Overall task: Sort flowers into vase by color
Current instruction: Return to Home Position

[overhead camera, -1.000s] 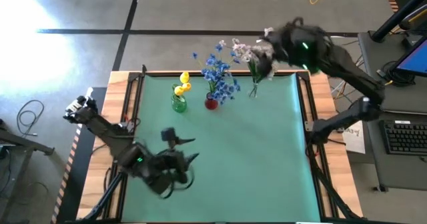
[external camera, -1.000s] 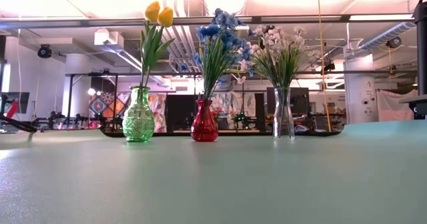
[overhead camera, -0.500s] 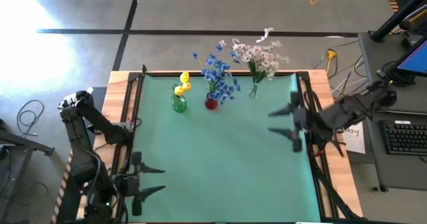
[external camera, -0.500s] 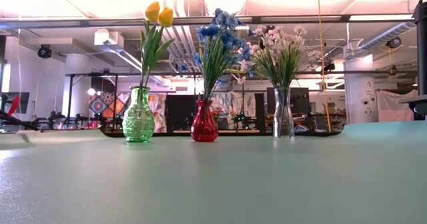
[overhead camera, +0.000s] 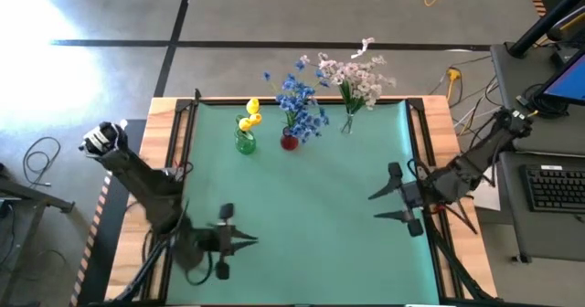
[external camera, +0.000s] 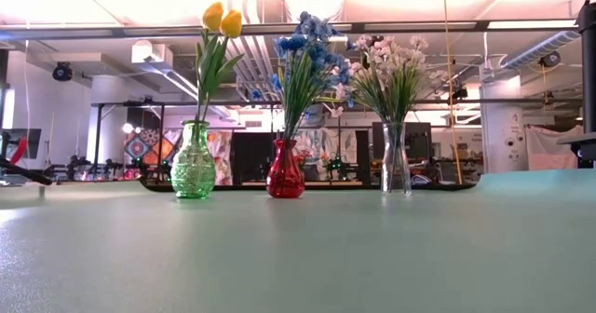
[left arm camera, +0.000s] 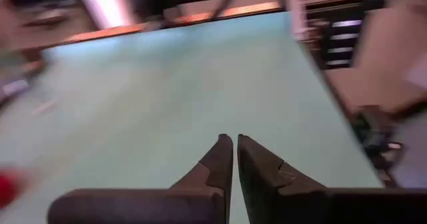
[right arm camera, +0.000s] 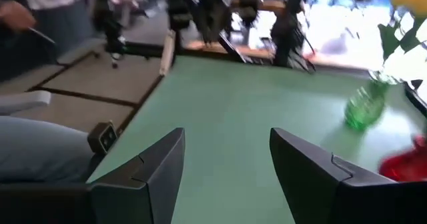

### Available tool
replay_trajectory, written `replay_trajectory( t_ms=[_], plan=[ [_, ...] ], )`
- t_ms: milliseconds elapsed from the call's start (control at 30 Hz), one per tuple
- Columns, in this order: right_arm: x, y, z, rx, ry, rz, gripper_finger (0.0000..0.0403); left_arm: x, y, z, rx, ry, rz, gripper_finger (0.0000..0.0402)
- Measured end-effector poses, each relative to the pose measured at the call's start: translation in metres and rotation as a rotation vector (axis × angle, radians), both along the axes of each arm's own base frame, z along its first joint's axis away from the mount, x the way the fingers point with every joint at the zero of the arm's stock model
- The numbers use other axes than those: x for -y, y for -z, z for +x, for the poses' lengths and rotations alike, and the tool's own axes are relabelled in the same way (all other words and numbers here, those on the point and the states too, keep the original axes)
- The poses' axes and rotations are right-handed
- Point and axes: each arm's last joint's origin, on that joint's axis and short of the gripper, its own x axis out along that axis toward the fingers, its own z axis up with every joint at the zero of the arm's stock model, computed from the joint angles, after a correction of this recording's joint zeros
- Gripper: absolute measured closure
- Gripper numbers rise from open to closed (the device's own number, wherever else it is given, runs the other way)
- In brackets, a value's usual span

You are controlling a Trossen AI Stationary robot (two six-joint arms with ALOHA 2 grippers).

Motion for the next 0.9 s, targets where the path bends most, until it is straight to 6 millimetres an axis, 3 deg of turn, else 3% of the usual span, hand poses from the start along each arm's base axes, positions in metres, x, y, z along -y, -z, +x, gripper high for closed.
replay_trajectory(
  t_ms=[133,267,667,900],
  plan=[
    [0.003,0.014,0.002,0.106,-0.018,-0.024,0.0191,-0.026,0.009,0.023,0.052,0.207,-0.027,0.0395],
    [0.009,0.025,0.006,0.185,-0.005,-0.054,0.0191,-0.058,0.020,0.026,0.044,0.223,-0.047,0.0400],
    [0.042,0.028,0.019,0.226,0.023,-0.069,0.0191,-0.121,0.020,-0.031,0.228,0.145,-0.053,0.0401],
    [0.065,0.038,0.021,0.254,0.085,-0.072,0.0191,-0.155,0.033,-0.048,0.288,0.101,-0.039,0.0401]
  ],
)
